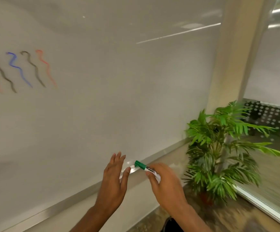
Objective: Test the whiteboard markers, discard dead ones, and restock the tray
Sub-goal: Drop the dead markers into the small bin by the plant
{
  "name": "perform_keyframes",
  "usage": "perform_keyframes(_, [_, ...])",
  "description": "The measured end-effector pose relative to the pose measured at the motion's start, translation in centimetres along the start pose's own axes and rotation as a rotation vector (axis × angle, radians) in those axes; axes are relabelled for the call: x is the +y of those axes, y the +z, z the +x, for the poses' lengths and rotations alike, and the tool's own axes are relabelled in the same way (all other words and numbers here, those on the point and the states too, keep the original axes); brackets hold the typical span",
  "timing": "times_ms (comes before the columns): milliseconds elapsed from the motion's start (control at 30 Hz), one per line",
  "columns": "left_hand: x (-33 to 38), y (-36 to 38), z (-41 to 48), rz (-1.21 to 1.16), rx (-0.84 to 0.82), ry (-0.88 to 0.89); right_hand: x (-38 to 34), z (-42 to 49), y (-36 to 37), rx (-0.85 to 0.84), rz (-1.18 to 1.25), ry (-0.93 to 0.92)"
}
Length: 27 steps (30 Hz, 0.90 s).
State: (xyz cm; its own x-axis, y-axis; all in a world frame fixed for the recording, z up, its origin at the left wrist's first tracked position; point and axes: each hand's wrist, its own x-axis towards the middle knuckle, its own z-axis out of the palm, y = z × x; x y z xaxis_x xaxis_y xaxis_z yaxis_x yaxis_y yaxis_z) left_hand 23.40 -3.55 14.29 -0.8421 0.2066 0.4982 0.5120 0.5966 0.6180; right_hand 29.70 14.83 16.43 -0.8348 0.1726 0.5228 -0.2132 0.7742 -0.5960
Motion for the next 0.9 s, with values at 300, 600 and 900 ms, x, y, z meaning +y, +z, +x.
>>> perform_keyframes(300, [0.2,13.3,-0.7,0.26,-0.171,0.014,14.5,-2.3,-1.6,-0.022,-0.124,0.182])
perform_keyframes(600, [-3.2,22.5,-1.6,0.232,-0.379,0.045,24.4,-6.8,2.5,-0.024,-0.304,0.433])
perform_keyframes(900, [-7.7,30.5,-2.6,0.217,-0.507,0.065,33.2,-10.4,7.9,-0.143,-0.449,0.605])
